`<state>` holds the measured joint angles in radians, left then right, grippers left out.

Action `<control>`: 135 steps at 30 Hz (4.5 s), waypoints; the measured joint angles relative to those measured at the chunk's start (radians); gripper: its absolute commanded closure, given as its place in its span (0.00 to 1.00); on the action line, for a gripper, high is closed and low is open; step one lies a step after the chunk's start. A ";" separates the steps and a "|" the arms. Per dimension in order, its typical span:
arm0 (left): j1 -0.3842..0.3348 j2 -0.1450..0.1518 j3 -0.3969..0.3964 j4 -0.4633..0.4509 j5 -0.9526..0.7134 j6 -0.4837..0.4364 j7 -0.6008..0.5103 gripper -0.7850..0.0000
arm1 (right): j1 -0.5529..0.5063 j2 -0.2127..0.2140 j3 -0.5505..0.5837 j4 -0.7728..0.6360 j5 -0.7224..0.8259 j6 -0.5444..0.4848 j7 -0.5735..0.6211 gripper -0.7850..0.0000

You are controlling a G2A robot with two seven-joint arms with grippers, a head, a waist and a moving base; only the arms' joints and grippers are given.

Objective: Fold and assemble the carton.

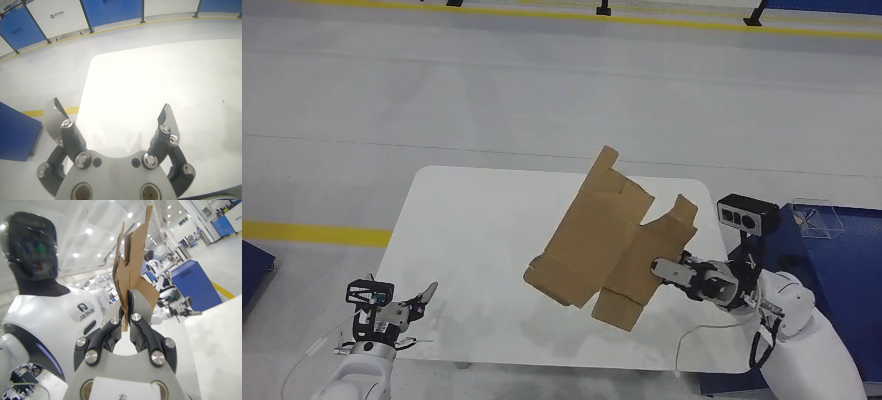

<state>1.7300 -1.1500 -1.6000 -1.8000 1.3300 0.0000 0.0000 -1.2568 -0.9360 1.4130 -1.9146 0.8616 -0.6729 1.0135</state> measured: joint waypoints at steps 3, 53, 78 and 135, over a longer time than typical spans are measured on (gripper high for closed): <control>0.000 0.000 0.000 0.000 0.000 0.000 0.000 0.00 | -0.006 -0.003 0.031 -0.023 0.232 0.062 0.015 1.00; 0.000 0.000 0.000 0.000 0.000 0.000 0.000 0.00 | -0.111 -0.103 0.114 0.126 0.472 0.298 0.069 1.00; 0.000 0.000 0.000 0.000 0.000 0.000 0.000 0.00 | -0.005 -0.141 -0.159 0.436 -0.217 -0.043 0.090 1.00; -0.449 0.100 0.237 0.294 -1.921 -0.284 -1.536 1.00 | 0.104 -0.195 -0.491 0.527 -0.274 0.072 0.206 0.00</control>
<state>1.2813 -1.0496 -1.3625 -1.5057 -0.5908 -0.2843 -1.5359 -1.1526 -1.1309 0.9222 -1.3872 0.5879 -0.6006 1.2194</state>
